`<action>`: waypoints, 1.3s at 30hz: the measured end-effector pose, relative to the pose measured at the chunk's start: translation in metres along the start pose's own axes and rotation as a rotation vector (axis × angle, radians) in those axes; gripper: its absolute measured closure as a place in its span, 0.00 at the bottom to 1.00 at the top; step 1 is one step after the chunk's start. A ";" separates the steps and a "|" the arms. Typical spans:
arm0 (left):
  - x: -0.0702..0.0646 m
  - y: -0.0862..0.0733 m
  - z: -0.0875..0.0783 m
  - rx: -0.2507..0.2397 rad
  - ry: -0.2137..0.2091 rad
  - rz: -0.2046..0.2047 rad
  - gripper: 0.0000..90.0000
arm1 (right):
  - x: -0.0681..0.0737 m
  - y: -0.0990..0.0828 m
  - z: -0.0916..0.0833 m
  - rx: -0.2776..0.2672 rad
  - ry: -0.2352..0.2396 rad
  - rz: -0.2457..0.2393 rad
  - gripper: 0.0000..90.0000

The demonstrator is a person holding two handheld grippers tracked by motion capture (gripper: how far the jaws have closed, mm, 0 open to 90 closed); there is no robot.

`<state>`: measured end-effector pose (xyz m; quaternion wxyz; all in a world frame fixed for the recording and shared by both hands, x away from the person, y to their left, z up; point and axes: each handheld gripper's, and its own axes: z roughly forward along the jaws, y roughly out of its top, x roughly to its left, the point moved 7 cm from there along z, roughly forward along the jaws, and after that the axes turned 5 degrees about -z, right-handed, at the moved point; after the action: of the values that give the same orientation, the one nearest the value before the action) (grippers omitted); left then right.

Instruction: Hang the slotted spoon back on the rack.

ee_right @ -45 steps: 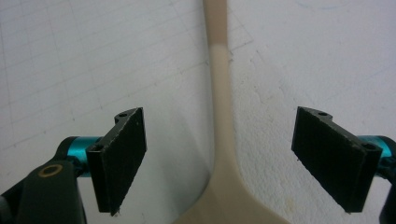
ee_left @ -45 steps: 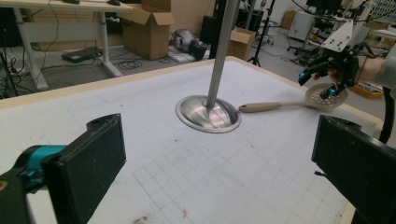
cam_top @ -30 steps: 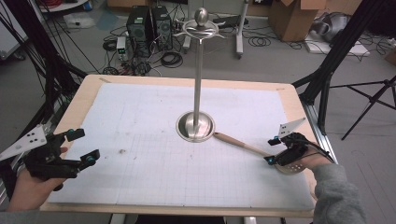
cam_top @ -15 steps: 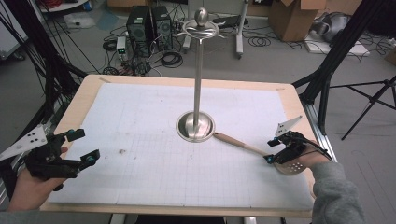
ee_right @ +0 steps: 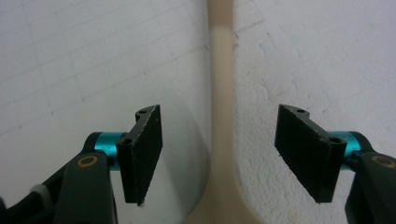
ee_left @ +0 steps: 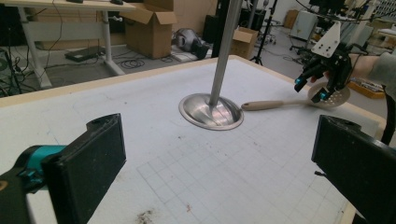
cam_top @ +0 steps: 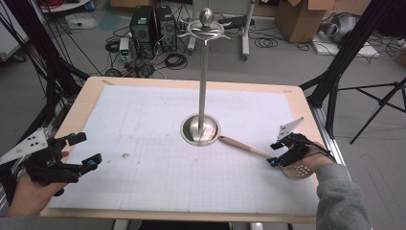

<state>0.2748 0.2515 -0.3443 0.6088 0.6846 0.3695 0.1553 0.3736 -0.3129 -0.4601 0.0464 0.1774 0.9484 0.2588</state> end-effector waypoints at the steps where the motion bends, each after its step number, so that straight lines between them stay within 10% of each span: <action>1: 0.000 0.000 0.000 0.001 0.000 0.001 0.04 | 0.000 -0.001 0.001 0.007 0.003 -0.003 0.38; 39: 0.004 -0.002 -0.003 -0.001 0.010 -0.002 0.05 | -0.003 -0.009 0.016 0.085 0.004 0.002 0.86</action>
<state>0.2747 0.2563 -0.3462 0.6072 0.6833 0.3733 0.1583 0.3762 -0.3132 -0.4785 0.0367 0.1797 0.9584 0.2188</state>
